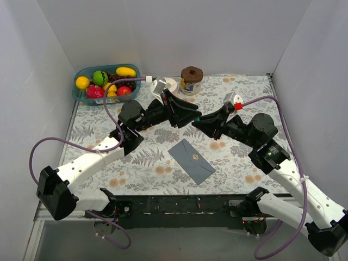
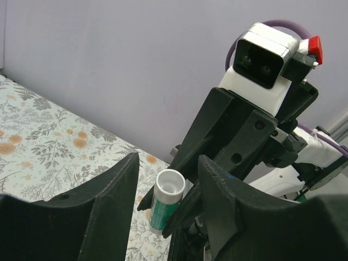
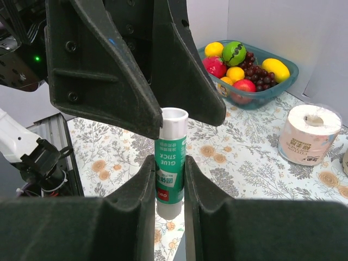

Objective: Place the letter into the envelope and seal it

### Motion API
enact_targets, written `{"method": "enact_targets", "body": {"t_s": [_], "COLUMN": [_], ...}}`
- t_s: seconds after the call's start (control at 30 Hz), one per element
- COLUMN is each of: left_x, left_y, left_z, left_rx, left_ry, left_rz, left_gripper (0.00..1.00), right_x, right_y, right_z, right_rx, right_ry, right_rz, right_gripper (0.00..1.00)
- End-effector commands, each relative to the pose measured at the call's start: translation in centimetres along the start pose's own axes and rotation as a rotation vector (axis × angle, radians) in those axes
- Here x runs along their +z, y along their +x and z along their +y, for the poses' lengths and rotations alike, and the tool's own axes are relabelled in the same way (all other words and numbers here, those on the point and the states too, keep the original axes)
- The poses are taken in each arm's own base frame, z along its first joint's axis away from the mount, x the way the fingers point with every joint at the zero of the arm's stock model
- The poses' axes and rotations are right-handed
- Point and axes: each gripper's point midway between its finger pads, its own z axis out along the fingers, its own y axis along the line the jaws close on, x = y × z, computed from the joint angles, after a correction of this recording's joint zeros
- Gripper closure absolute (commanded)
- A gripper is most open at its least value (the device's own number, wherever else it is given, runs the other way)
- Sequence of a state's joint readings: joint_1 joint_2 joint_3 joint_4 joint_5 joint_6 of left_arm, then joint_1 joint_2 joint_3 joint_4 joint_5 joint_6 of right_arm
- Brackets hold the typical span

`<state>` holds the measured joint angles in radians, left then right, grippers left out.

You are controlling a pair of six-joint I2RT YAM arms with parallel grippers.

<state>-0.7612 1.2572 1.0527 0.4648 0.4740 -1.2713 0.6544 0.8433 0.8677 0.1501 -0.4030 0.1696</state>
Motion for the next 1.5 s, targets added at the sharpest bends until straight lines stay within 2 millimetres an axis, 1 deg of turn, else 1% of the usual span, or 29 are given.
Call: {"method": "enact_targets", "body": {"t_s": [0.0,0.17,0.27,0.3,0.37,0.5,0.53,0.57,0.6,0.63,0.67,0.73,0.77,0.8,0.83,0.87,0.9,0.97,1.0,1.03,1.07,1.1,1.13,1.2,1.27,1.3,1.33,1.37,1.47], "left_x": [-0.4,-0.1,0.0,0.1,0.2,0.4,0.6,0.4,0.6,0.2,-0.3,-0.8,-1.8,-2.3,-1.6,-2.3,-2.1,-2.0,-2.2,-2.2,-2.2,-2.2,-2.7,-2.9,-3.0,-3.2,-3.1,-3.1,-3.0], "left_y": [0.5,1.0,1.0,0.9,1.0,-0.2,-0.8,-0.5,-1.5,-2.4,-2.0,-2.8,-3.0,-3.3,-3.1,-3.6,-3.5,-2.9,-3.9,-3.9,-3.6,-3.6,-4.4,-4.3,-4.8,-3.9,-3.4,-3.8,-2.4], "left_z": [-1.0,-0.7,-0.6,-0.5,-0.2,0.7,2.1,3.7,4.5,6.7,8.1,9.0,10.7,11.3,9.8,10.2,9.8,9.1,7.6,6.8,6.3,5.3,4.6,4.2,2.6,2.7,1.5,0.5,-0.8], "left_rx": [0.007,-0.009,-0.015,-0.014,-0.015,0.007,0.010,0.011,0.017,0.027,0.025,0.043,0.063,0.113,0.146,0.189,0.204,0.179,0.170,0.176,0.174,0.169,0.161,0.162,0.160,0.156,0.151,0.125,0.084], "left_ry": [0.059,0.057,0.054,0.047,0.036,-0.035,-0.111,-0.204,-0.269,-0.402,-0.481,-0.593,-0.729,-0.810,-0.826,-0.913,-0.911,-0.865,-0.802,-0.750,-0.700,-0.637,-0.605,-0.554,-0.441,-0.407,-0.302,-0.233,-0.056], "left_rz": [0.018,0.041,0.047,0.044,0.049,0.012,-0.018,-0.001,-0.022,-0.068,-0.059,-0.107,-0.136,-0.147,-0.150,-0.180,-0.173,-0.171,-0.197,-0.202,-0.223,-0.221,-0.245,-0.239,-0.244,-0.225,-0.188,-0.205,-0.118], "left_gripper": [0.55,0.58,0.77,0.88,0.97,1.00,1.00,1.00,1.00,1.00,1.00,1.00,1.00,1.00,1.00,0.92,0.75,0.28,0.10,0.04,0.02,0.02,0.02,0.02,0.02,0.02,0.03,0.04,0.11], "right_x": [-0.3,-0.3,-0.3,-0.3,-0.2,0.1,0.2,0.6,1.0,1.1,1.7,1.8,2.1,2.2,2.0,2.6,2.7,3.0,2.9,2.6,2.3,2.2,1.7,1.2,0.7,0.5,0.2,0.0,-0.9], "right_y": [-0.9,-0.8,-0.8,-0.8,-0.5,0.2,0.4,1.0,0.6,0.8,1.7,1.4,2.6,2.8,2.2,2.7,2.4,2.2,1.9,0.7,1.3,0.6,-0.3,0.2,-0.2,-0.1,-0.4,-0.6,-1.4], "right_z": [0.2,0.3,0.1,0.2,0.0,-0.6,-1.1,-1.8,-2.3,-4.0,-5.2,-7.9,-8.8,-9.6,-10.5,-10.3,-10.2,-9.3,-8.8,-7.3,-6.7,-5.7,-4.1,-3.1,-1.6,-1.2,-0.1,0.3,1.8], "right_rx": [-0.011,-0.010,-0.010,-0.010,-0.005,0.008,0.013,0.015,0.016,0.038,0.084,0.127,0.161,0.200,0.202,0.205,0.188,0.181,0.176,0.131,0.112,0.084,0.042,0.022,0.002,0.001,-0.005,0.002,-0.009], "right_ry": [-0.010,-0.013,-0.007,-0.007,-0.001,0.023,0.043,0.068,0.092,0.180,0.236,0.389,0.433,0.490,0.561,0.569,0.573,0.531,0.500,0.413,0.373,0.316,0.232,0.178,0.102,0.078,0.026,0.008,-0.063], "right_rz": [-0.034,-0.033,-0.032,-0.032,-0.023,-0.003,0.005,0.023,0.024,0.043,0.073,0.062,0.096,0.092,0.076,0.091,0.088,0.071,0.055,0.019,0.018,-0.018,-0.035,-0.014,-0.007,-0.005,-0.010,-0.015,-0.050], "right_gripper": [0.99,0.99,0.99,0.99,0.99,0.99,0.99,0.99,0.99,0.99,0.99,0.99,0.99,0.99,0.99,0.99,0.99,0.99,0.99,0.99,0.99,0.99,0.99,0.99,0.99,0.99,0.99,0.99,0.99]}}
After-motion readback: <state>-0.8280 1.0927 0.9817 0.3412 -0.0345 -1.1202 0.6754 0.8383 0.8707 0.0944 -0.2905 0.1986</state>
